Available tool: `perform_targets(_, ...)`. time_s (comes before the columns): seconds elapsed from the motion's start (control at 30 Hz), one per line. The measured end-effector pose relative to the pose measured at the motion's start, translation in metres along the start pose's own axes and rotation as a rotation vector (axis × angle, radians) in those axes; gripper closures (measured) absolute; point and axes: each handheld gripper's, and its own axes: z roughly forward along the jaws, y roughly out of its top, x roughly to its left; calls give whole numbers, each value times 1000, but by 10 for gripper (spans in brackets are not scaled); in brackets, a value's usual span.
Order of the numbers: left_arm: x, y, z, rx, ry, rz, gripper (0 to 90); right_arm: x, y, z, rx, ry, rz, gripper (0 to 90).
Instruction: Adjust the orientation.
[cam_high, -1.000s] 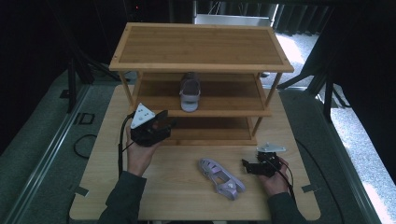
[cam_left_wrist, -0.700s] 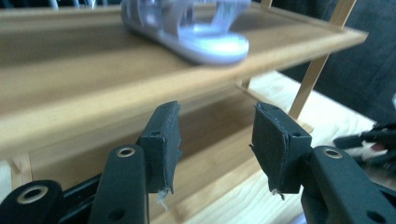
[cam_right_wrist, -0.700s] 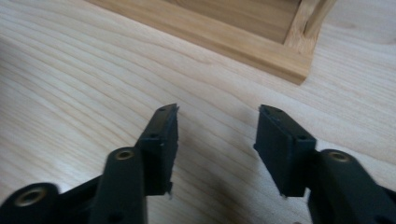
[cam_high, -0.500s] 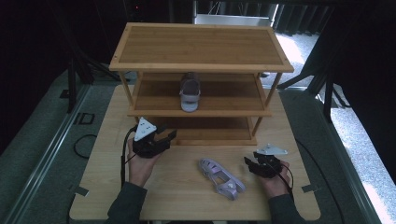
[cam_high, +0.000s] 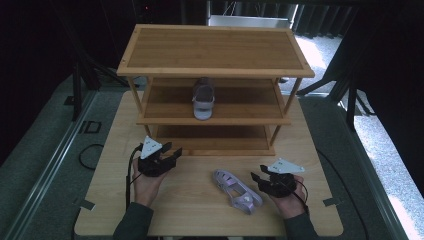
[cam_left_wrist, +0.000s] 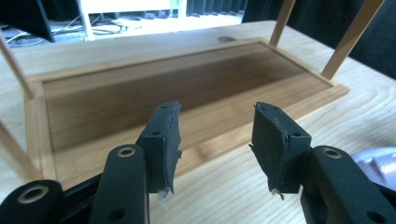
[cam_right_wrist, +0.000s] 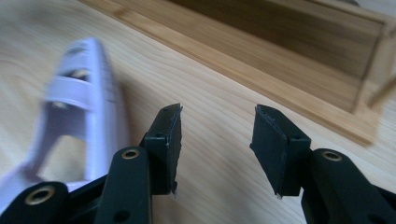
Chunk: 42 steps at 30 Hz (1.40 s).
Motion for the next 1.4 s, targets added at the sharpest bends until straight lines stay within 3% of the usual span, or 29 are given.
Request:
perform_targets(0.4,6,-24,0,34,25,-19,524,29,9,-7,-27,127,-61,527)
perform_targets(0.73,15,-31,-5,48,49,-18,527,31,3,2,31,172,-87,770)
perform_targets(0.8,15,-31,-4,52,48,-16,528,30,2,3,38,161,-91,778)
perform_targets(1.17,11,-32,0,66,44,-6,530,8,-2,12,43,154,-8,784)
perform_targets(1.4,11,-33,1,68,46,-3,531,-2,-4,14,29,133,51,714)
